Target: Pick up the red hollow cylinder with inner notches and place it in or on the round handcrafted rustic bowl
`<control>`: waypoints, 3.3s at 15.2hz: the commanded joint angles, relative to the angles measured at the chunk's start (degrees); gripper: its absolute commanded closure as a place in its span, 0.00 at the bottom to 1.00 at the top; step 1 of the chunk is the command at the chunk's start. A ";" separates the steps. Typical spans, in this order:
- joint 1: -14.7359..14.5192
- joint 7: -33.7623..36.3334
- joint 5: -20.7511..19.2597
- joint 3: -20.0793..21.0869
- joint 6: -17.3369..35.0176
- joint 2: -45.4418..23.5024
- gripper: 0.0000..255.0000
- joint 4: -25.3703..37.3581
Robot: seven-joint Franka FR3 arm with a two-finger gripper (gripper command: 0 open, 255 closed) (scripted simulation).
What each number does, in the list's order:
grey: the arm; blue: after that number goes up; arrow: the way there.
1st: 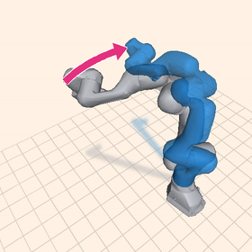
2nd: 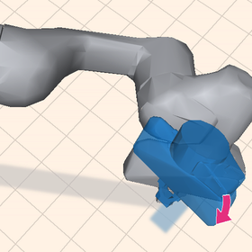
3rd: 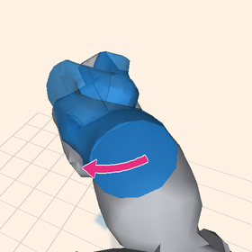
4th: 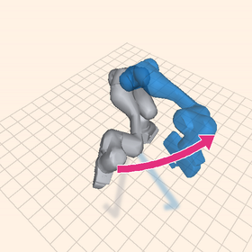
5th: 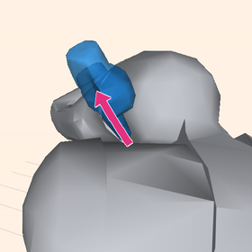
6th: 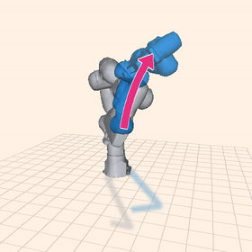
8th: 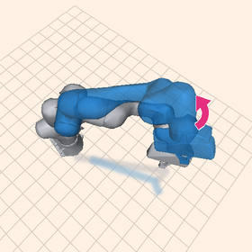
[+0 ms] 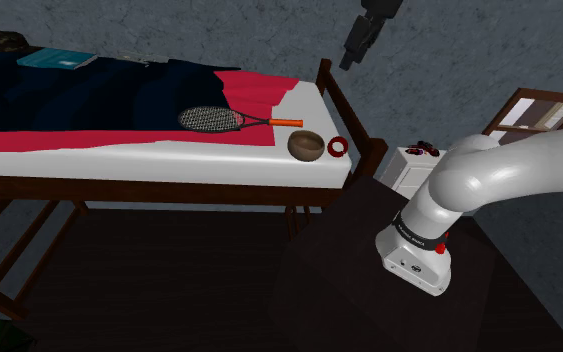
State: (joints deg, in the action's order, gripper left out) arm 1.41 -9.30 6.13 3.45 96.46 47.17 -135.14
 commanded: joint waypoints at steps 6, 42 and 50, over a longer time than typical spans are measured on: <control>1.76 -5.31 -2.08 -4.93 6.15 -1.35 0.00 -5.65; 11.63 -62.67 25.13 -32.71 41.38 -67.04 0.00 8.13; 17.28 -68.67 31.86 -28.67 42.44 -78.46 0.00 15.59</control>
State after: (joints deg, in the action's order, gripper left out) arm 18.40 -77.59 37.46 -25.58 138.57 -30.56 -119.87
